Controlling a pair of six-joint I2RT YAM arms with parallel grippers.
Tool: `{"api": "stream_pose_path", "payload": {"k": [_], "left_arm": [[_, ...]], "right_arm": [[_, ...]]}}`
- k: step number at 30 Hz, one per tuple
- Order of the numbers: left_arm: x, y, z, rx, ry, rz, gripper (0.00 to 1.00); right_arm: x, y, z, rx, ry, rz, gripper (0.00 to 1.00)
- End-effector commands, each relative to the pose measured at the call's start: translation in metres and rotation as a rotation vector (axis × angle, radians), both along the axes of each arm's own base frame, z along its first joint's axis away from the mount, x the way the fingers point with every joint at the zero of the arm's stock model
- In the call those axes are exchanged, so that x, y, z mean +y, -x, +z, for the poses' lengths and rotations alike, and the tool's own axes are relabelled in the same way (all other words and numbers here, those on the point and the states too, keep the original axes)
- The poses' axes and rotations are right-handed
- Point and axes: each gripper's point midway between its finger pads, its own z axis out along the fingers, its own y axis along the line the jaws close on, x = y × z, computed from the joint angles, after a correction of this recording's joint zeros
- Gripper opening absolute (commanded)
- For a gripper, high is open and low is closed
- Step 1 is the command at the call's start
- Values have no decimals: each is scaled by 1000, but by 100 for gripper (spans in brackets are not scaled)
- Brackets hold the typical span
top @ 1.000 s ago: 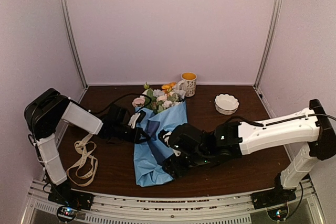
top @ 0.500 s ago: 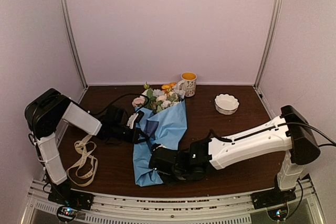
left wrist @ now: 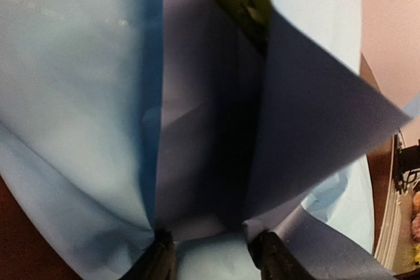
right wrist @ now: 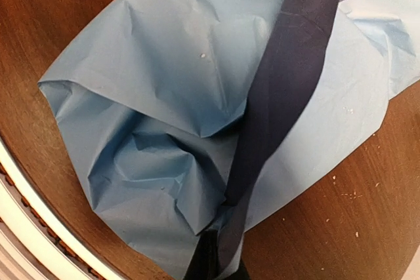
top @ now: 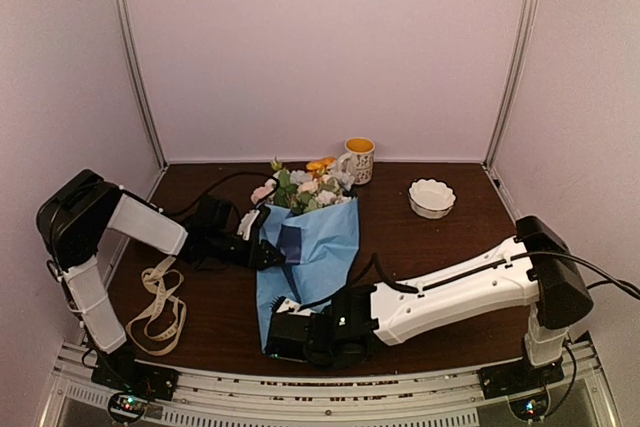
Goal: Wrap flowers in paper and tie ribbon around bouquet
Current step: Fold the two-thirds-folded wrapping paper at the center of the board.
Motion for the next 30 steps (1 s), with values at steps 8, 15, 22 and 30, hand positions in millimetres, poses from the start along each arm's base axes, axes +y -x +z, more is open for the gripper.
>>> {"api": "stream_pose_path", "payload": {"k": [8, 15, 22, 30], "left_arm": [[42, 13, 46, -13, -133, 132, 59], [62, 35, 10, 82, -212, 177, 61], [5, 45, 11, 28, -193, 11, 61], [-5, 53, -19, 44, -339, -53, 63]], "right_arm": [[1, 13, -6, -208, 357, 301, 0], [6, 13, 4, -235, 373, 345, 0], [13, 7, 16, -286, 400, 353, 0], [26, 2, 33, -339, 398, 390, 0]]}}
